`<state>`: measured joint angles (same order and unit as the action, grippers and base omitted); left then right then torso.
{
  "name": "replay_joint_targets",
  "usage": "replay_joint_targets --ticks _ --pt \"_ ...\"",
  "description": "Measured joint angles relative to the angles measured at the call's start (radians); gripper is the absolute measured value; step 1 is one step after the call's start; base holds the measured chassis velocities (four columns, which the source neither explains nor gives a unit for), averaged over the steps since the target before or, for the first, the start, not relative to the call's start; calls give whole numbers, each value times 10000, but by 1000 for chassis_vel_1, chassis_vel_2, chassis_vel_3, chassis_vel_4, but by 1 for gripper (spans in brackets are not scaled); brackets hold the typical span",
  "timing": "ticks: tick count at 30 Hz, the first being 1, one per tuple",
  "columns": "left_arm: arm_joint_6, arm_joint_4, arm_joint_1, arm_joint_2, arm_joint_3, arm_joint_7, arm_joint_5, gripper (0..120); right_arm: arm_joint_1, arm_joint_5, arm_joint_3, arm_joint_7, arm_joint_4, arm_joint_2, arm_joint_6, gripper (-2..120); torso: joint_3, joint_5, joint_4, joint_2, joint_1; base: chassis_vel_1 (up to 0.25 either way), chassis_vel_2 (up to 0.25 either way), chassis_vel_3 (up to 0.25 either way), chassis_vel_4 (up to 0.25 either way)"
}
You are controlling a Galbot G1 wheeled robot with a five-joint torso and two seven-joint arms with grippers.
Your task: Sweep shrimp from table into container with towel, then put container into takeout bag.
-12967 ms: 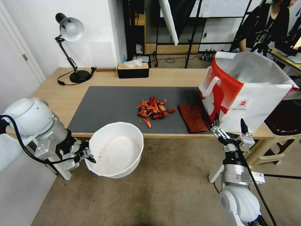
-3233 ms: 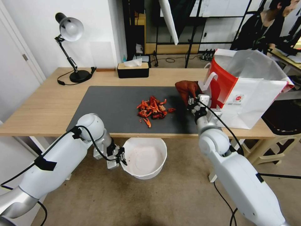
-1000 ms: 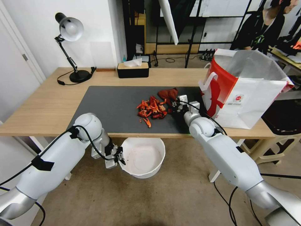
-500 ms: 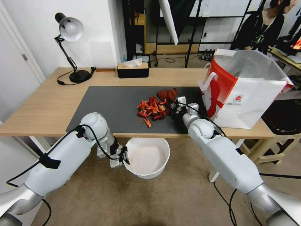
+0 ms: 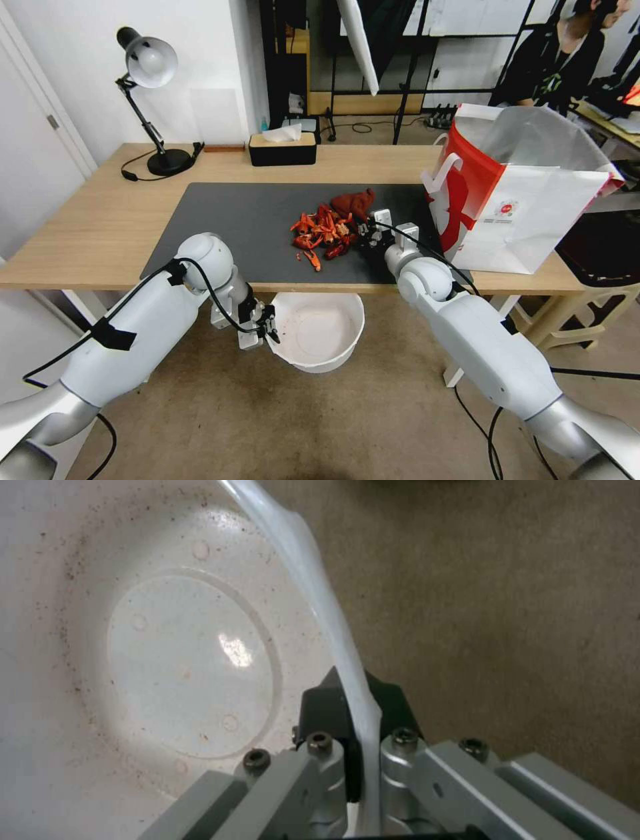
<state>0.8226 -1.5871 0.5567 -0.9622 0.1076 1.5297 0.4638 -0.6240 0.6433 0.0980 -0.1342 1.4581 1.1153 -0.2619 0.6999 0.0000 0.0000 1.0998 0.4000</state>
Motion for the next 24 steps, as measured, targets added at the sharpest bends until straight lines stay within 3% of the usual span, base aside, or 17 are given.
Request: replay_joint_targets --ticks 24 --pt "0 16 -139 25 -53 0 -60 0 -372 340 441 321 1019 -684 -267 2 0 1 0 1 -2 0 0 0 0"
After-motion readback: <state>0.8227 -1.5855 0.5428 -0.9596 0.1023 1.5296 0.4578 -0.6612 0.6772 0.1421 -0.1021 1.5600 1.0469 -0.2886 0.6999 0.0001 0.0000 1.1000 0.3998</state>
